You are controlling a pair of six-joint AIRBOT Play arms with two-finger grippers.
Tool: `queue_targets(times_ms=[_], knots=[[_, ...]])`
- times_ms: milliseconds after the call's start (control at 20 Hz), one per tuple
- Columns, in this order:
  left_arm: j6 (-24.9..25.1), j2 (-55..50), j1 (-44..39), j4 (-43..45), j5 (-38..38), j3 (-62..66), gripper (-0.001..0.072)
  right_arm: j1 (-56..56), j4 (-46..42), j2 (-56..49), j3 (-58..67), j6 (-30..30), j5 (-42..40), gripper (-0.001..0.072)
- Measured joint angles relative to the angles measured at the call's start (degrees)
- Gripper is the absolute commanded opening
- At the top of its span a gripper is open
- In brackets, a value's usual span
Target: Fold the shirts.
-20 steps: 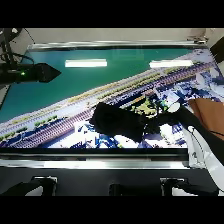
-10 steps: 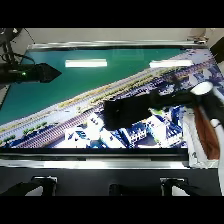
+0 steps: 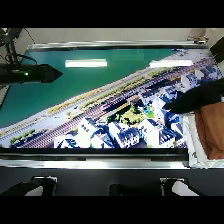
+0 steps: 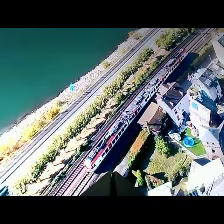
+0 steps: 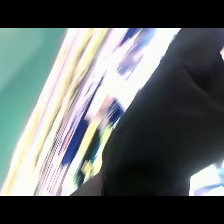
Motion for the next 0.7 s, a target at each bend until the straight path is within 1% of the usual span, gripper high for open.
queue_targets(times_ms=[150, 300, 500, 700], knots=[[0.11, -0.04, 0.0, 0.0, 0.0, 0.0, 0.0024, -6.32, -0.04, 0.02, 1.18, 0.63, -2.99, 0.005], [0.17, -0.04, 0.0, -0.02, -0.02, 0.0, 0.0024, -9.05, 1.53, 0.07, 1.75, 1.36, -7.8, 0.0049], [0.46, -0.04, 0.0, -0.02, -0.02, 0.0, 0.0024, -10.23, 7.96, -0.07, 1.99, 3.41, -16.22, 0.0049], [0.59, -0.04, 0.0, -0.02, 0.0, 0.0, 0.0024, -8.55, 12.04, -1.31, 2.03, 4.31, -20.96, 0.0049]])
